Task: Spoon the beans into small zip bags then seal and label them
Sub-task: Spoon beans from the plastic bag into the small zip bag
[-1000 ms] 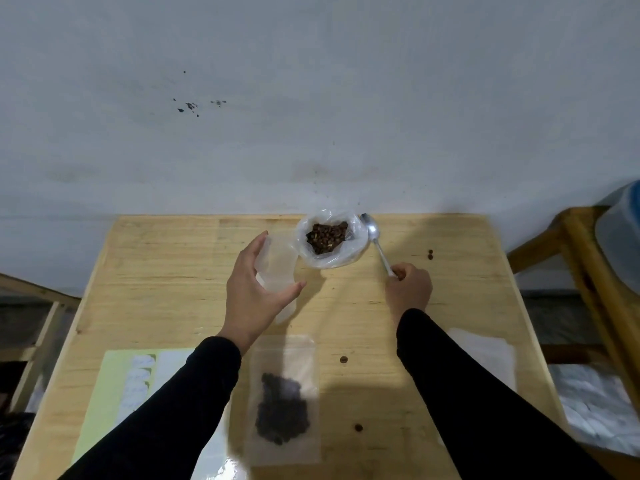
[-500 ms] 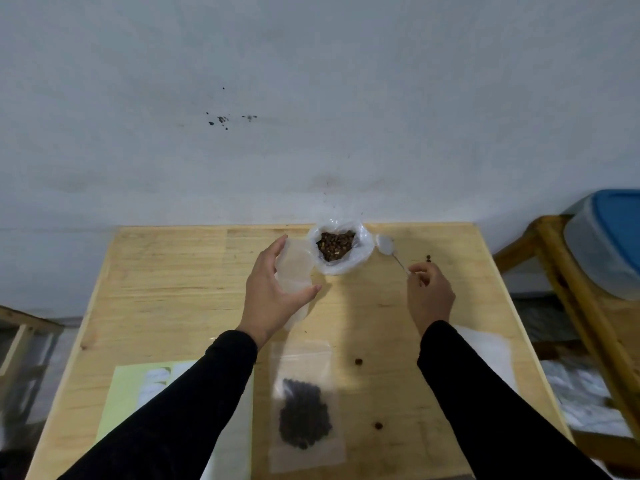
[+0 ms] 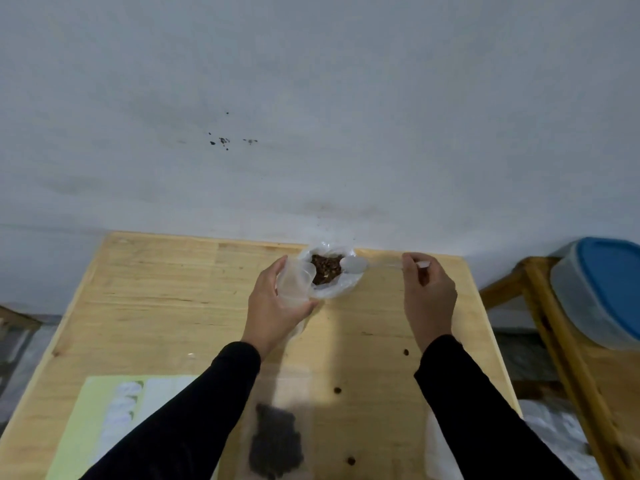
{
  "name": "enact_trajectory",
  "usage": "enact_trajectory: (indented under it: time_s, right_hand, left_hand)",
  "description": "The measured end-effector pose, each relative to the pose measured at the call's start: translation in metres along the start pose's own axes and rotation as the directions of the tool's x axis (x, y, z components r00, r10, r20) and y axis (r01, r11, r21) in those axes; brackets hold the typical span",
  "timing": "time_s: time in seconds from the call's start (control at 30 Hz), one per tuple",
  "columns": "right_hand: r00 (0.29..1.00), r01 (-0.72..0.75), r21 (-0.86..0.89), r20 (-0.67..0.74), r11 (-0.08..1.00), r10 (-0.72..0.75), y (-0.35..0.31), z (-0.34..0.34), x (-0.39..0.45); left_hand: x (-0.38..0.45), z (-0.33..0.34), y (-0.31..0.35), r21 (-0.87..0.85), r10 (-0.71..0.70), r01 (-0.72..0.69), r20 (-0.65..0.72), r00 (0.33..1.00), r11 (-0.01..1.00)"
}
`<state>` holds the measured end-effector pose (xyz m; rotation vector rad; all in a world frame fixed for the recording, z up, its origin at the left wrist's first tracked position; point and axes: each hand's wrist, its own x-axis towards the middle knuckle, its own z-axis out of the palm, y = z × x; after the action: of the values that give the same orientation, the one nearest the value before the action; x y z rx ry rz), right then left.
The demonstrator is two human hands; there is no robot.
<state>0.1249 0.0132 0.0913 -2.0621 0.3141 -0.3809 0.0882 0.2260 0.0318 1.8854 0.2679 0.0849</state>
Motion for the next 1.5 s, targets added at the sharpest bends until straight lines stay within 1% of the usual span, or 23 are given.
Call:
enact_trajectory:
  time_s: [0.1,0.2,0.27,0.3,0.33,0.4,0.43,0.5,0.57,0.63,0.7,0.77,0.83,1.13,1.23,1.33,1.5]
  right_hand:
    - [0.99,0.136,0.002,0.042,0.991,-0.136,0.012,0.015,0.006]
    - [0.954,0.287,-0.003,0.088,0.958,-0.285,0.024,0.028,0.012]
    - [0.942,0.315,0.017,0.114,0.949,-0.314,0.035,0.036,0.014]
    - [0.951,0.281,0.036,0.127,0.959,-0.283,0.04,0.04,0.014]
    - [0.966,0.211,0.061,0.142,0.976,-0.217,0.044,0.043,0.013]
    - [0.984,-0.004,0.113,0.178,0.994,-0.017,0.051,0.053,0.01]
    - [0.978,-0.108,0.14,0.195,0.984,0.079,0.053,0.057,0.008]
    - [0.949,-0.264,0.223,0.234,0.938,0.212,0.052,0.063,0.006]
    - [0.91,-0.383,0.297,0.283,0.875,0.303,0.05,0.066,0.005]
    - [0.866,-0.48,0.326,0.322,0.815,0.381,0.049,0.066,0.006]
    - [0.832,-0.543,0.337,0.341,0.769,0.438,0.051,0.067,0.009]
    - [0.815,-0.574,0.352,0.337,0.74,0.472,0.051,0.065,0.012]
    - [0.812,-0.581,0.373,0.323,0.724,0.486,0.05,0.06,0.015]
    - [0.873,-0.487,0.446,0.237,0.751,0.426,0.028,0.025,0.019]
    - [0.886,-0.461,0.499,0.221,0.733,0.407,0.018,0.015,0.016]
    - [0.895,-0.446,0.532,0.236,0.72,0.38,0.01,0.008,0.008]
    - [0.903,-0.425,0.479,0.286,0.768,0.322,0.007,0.005,-0.01]
  left_hand:
    - [0.001,0.004,0.0,0.034,0.0,0.0,-0.012,1.0,0.999]
    - [0.001,0.007,0.0,0.091,0.026,-0.026,0.001,1.0,0.995]
    - [0.001,0.008,0.001,0.107,0.035,-0.037,0.016,0.999,0.994]
    - [0.001,0.009,0.001,0.113,0.037,-0.039,0.021,0.999,0.993]
    - [0.001,0.009,0.002,0.12,0.037,-0.039,0.025,0.999,0.992]
    - [0.002,0.011,0.003,0.141,0.039,-0.041,0.019,0.999,0.989]
    - [0.003,0.012,0.003,0.15,0.039,-0.041,0.016,0.999,0.988]
    - [0.005,0.014,0.004,0.158,0.033,-0.036,0.021,0.999,0.987]
    - [0.008,0.016,0.003,0.161,0.037,-0.041,0.03,0.999,0.986]
    - [0.01,0.018,0.0,0.159,0.036,-0.041,0.033,0.999,0.986]
    - [0.012,0.02,-0.001,0.162,0.031,-0.036,0.036,0.999,0.986]
    - [0.013,0.02,-0.001,0.167,0.032,-0.038,0.039,0.999,0.985]
    - [0.014,0.02,-0.002,0.178,0.042,-0.049,0.04,0.998,0.983]
    - [0.013,0.019,-0.002,0.178,0.072,-0.085,0.078,0.994,0.98]
    - [0.013,0.018,-0.001,0.166,0.082,-0.096,0.091,0.993,0.981]
    - [0.012,0.018,-0.003,0.166,0.09,-0.106,0.097,0.991,0.981]
    - [0.01,0.018,-0.002,0.173,0.117,-0.134,0.105,0.988,0.976]
